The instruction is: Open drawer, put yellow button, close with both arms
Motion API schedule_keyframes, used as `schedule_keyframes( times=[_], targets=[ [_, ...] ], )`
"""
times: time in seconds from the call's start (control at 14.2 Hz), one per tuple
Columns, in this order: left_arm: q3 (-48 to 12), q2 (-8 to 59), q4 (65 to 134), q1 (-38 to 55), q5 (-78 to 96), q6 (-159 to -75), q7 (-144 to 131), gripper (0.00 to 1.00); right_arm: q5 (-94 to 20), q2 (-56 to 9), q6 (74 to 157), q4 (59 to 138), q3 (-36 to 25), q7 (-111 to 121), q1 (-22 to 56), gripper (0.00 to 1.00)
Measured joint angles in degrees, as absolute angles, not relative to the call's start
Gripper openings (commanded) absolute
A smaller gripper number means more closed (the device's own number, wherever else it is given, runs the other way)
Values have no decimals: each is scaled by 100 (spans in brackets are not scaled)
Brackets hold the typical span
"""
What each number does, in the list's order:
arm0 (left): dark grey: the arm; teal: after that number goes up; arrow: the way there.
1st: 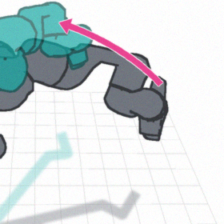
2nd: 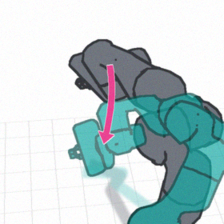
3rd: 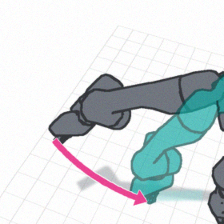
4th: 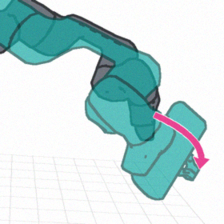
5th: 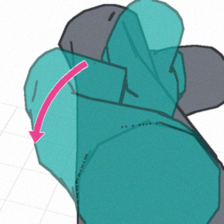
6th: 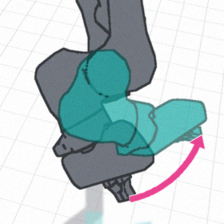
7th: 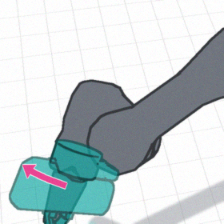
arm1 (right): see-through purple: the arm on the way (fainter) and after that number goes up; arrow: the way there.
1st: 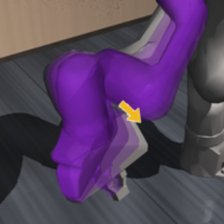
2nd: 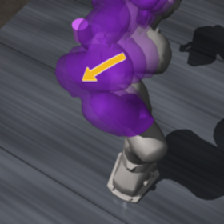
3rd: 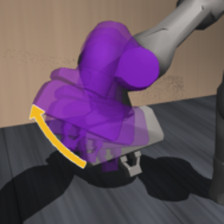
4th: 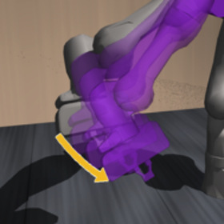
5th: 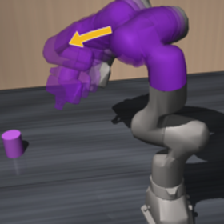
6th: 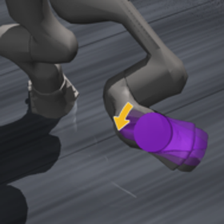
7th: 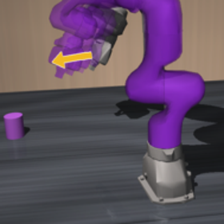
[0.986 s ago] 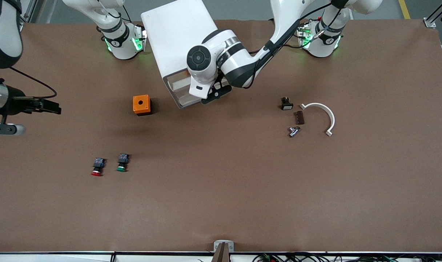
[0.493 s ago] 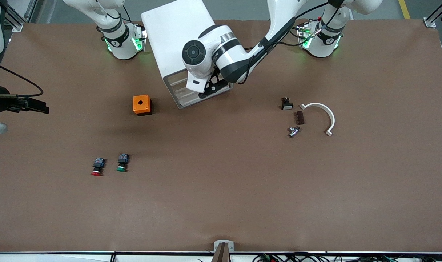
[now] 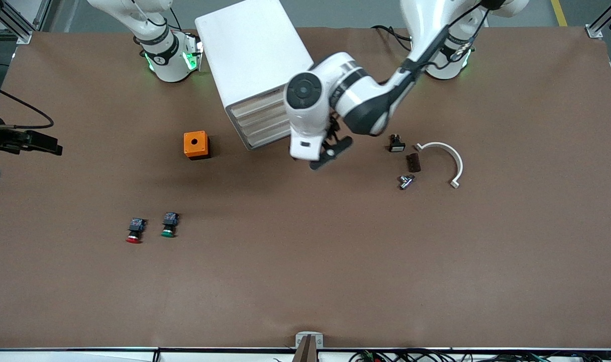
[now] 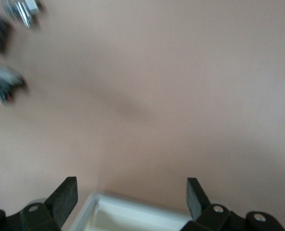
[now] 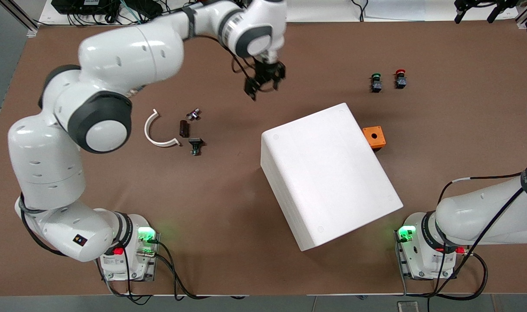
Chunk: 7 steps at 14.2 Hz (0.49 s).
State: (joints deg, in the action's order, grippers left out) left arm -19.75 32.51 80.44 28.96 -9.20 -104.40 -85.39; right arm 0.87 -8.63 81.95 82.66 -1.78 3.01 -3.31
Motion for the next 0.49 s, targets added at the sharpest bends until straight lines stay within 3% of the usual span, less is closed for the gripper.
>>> schedule_keyframes(
  times=[0.49],
  targets=[
    [-1966,2516,8024,867,-1190,-10222,-6594,100,-35,-594,7752,8083,-125,291,-150,100]
  ],
)
